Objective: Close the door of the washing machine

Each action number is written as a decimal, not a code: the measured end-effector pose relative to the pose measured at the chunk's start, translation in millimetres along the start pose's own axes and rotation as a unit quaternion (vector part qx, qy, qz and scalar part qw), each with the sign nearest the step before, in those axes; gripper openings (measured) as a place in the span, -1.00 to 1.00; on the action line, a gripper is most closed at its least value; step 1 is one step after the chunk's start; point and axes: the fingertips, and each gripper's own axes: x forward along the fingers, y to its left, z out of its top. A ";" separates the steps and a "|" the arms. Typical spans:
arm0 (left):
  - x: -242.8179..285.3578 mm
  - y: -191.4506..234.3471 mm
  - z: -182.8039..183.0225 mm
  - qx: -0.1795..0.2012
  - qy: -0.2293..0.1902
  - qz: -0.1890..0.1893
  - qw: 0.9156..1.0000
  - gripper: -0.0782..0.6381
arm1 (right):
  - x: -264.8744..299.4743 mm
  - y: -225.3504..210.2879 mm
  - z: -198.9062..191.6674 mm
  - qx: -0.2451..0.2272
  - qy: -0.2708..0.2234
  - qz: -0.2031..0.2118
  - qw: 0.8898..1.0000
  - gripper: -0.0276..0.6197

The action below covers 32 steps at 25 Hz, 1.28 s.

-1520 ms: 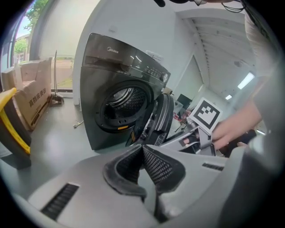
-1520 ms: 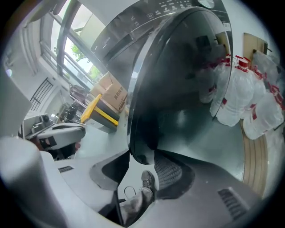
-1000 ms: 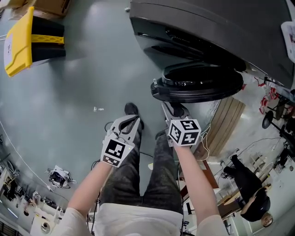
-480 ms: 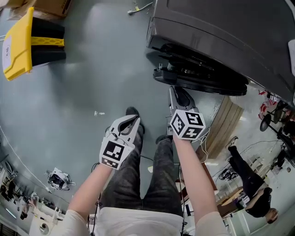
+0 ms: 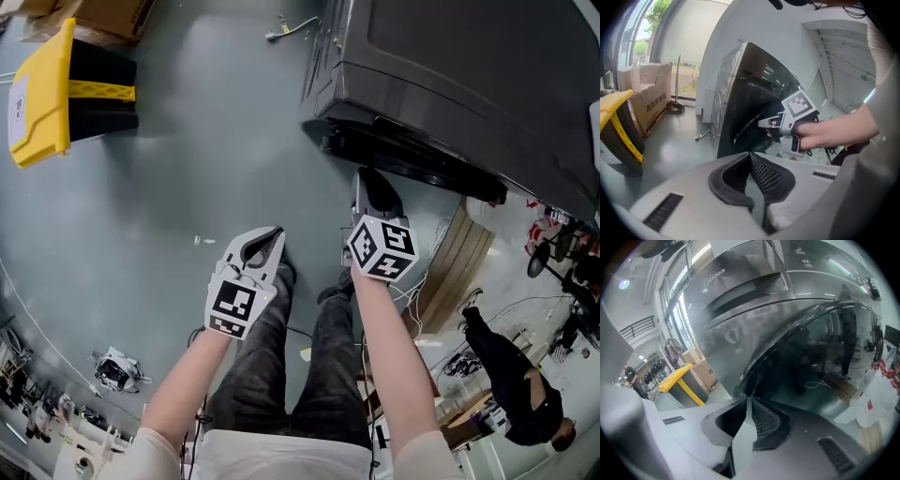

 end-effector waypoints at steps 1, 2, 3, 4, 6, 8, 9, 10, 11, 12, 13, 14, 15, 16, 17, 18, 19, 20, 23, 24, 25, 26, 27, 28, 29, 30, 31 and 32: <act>-0.6 3.9 0.1 -0.002 -0.001 0.003 1.000 -0.76 | 0.5 -0.3 0.3 -0.003 -0.003 -0.003 1.000 -0.75; -1.2 7.8 -0.3 -0.003 -0.002 0.006 1.000 -0.76 | 1.1 -0.7 0.7 -0.004 -0.005 -0.006 1.000 -0.77; -1.8 11.0 -1.1 -0.005 -0.002 0.008 1.000 -0.76 | 1.9 -1.0 1.3 -0.005 -0.006 -0.008 1.000 -0.78; -2.3 13.1 -2.1 -0.006 -0.002 0.010 1.000 -0.76 | 2.6 -1.5 1.8 -0.005 -0.007 -0.010 1.000 -0.79; -3.1 13.6 -4.3 -0.006 0.000 0.011 1.000 -0.76 | 2.8 -3.2 2.7 0.003 -0.006 -0.014 1.000 -0.82; -3.7 10.7 -6.7 -0.003 0.002 0.009 1.000 -0.76 | 1.4 -4.7 3.1 0.012 -0.007 -0.020 1.000 -0.82; -4.3 8.9 -8.0 -0.002 0.003 0.008 1.000 -0.76 | 0.4 -4.9 3.1 0.012 -0.009 -0.022 1.000 -0.82; -4.9 7.2 -9.2 -0.001 0.004 0.007 1.000 -0.76 | -0.4 -4.8 2.9 0.011 -0.011 -0.024 1.000 -0.82; -5.4 5.7 -10.0 -0.002 0.005 0.005 1.000 -0.76 | -0.8 -4.7 2.7 0.008 -0.013 -0.025 1.000 -0.82; -5.6 4.3 -10.5 -0.002 0.005 0.004 1.000 -0.76 | -0.7 -4.7 2.7 0.003 -0.016 -0.025 1.000 -0.82; -5.6 2.9 -10.9 -0.003 0.005 0.003 1.000 -0.76 | -0.3 -5.0 2.8 -0.005 -0.018 -0.024 1.000 -0.82; -5.5 1.5 -11.5 -0.003 0.005 0.002 1.000 -0.76 | 0.3 -5.4 2.6 -0.013 -0.021 -0.023 0.999 -0.82; -5.5 0.5 -12.6 -0.002 0.006 0.000 1.000 -0.76 | 0.9 -5.8 1.9 -0.019 -0.022 -0.022 0.999 -0.82; -5.7 0.2 -14.2 -0.001 0.007 -0.002 1.000 -0.76 | 1.6 -6.1 1.2 -0.023 -0.024 -0.023 0.999 -0.82; -6.2 0.8 -16.1 0.000 0.008 -0.003 1.000 -0.76 | 2.3 -6.1 0.6 -0.027 -0.025 -0.024 0.999 -0.82; -6.8 1.8 -18.3 0.000 0.010 -0.002 1.000 -0.76 | 3.0 -5.8 0.2 -0.031 -0.026 -0.025 0.999 -0.82; -7.8 2.8 -20.5 0.000 0.012 -0.002 1.000 -0.76 | 3.5 -5.3 -0.3 -0.037 -0.027 -0.026 0.999 -0.82; -9.0 3.6 -22.6 -0.001 0.013 -0.001 1.000 -0.76 | 3.8 -5.0 -0.9 -0.042 -0.027 -0.026 0.998 -0.82; -11.9 5.4 -27.5 -0.003 0.016 0.001 1.000 -0.76 | 4.8 -4.7 -3.5 -0.047 -0.025 -0.025 0.998 -0.83; -12.4 6.4 -28.5 -0.004 0.017 0.002 1.000 -0.76 | 6.4 -4.6 -4.8 -0.048 -0.023 -0.026 0.998 -0.82; -12.4 7.4 -29.2 -0.005 0.018 0.003 1.000 -0.76 | 8.8 -4.7 -6.8 -0.050 -0.019 -0.026 0.998 -0.83; -12.4 8.1 -29.9 -0.006 0.018 0.004 1.000 -0.76 | 11.6 -5.0 -9.6 -0.052 -0.015 -0.024 0.998 -0.83; -12.3 8.4 -30.8 -0.007 0.018 0.005 1.000 -0.76 | 14.4 -5.4 -12.9 -0.053 -0.009 -0.022 0.998 -0.83; -12.1 8.8 -32.1 -0.008 0.018 0.006 1.000 -0.76 | 16.5 -5.8 -15.4 -0.052 -0.006 -0.019 0.998 -0.83; -11.7 9.4 -33.8 -0.009 0.018 0.007 1.000 -0.76 | 17.7 -5.8 -16.6 -0.051 -0.006 -0.018 0.999 -0.83; -11.2 10.0 -35.8 -0.010 0.019 0.007 1.000 -0.76 | 18.3 -5.7 -16.4 -0.049 -0.007 -0.018 0.999 -0.83; -10.7 10.2 -38.0 -0.011 0.020 0.007 1.000 -0.76 | 18.4 -5.6 -15.8 -0.047 -0.009 -0.018 0.999 -0.83; -10.5 9.7 -40.1 -0.012 0.022 0.007 1.000 -0.76 | 18.3 -5.5 -15.5 -0.044 -0.010 -0.019 0.999 -0.83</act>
